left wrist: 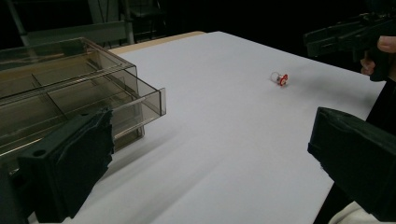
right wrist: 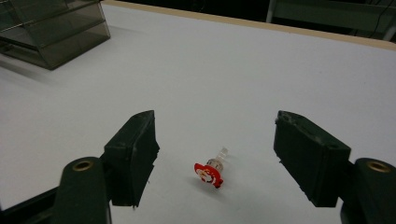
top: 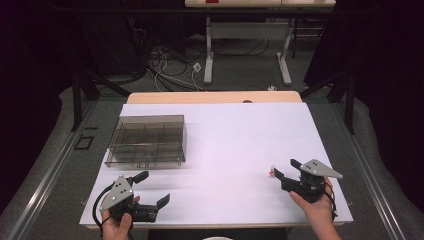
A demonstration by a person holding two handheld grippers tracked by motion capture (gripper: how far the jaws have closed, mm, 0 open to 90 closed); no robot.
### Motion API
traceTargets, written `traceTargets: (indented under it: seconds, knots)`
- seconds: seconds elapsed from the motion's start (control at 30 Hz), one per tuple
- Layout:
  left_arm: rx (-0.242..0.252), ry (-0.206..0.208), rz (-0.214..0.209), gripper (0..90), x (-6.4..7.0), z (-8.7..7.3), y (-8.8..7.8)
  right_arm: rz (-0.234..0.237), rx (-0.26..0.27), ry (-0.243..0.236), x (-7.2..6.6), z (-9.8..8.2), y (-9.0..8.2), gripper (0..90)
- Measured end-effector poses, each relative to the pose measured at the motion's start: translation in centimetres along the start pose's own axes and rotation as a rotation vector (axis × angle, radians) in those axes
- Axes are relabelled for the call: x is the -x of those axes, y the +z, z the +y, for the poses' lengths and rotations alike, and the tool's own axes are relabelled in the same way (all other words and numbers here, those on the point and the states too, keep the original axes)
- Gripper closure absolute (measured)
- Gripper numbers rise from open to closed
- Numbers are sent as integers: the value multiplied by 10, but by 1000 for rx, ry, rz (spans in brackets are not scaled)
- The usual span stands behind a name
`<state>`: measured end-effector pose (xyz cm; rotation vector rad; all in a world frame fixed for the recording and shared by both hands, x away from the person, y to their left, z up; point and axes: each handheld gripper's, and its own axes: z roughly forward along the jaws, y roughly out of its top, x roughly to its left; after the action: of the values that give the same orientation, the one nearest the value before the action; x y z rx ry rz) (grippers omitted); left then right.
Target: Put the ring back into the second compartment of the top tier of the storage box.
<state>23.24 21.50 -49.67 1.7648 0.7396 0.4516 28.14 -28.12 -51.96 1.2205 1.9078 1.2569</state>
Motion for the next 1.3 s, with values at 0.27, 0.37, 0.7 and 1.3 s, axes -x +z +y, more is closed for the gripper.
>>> traceTargets:
  seconds: [0.27, 0.37, 0.7, 1.3]
  knots:
    - [-1, 1, 2, 1, 0, 0, 0, -13, -17, 19, 5, -2, 14, 361]
    - [-2, 3, 2, 1, 1, 0, -1, -15, -23, 26, 6, -2, 18, 368]
    - [-7, 4, 6, 1, 0, -1, -1, 12, -62, 0, 2, -2, 34, 393]
    - [-12, 7, 3, 1, 0, -1, -1, 10, -143, -7, 2, -5, 49, 400]
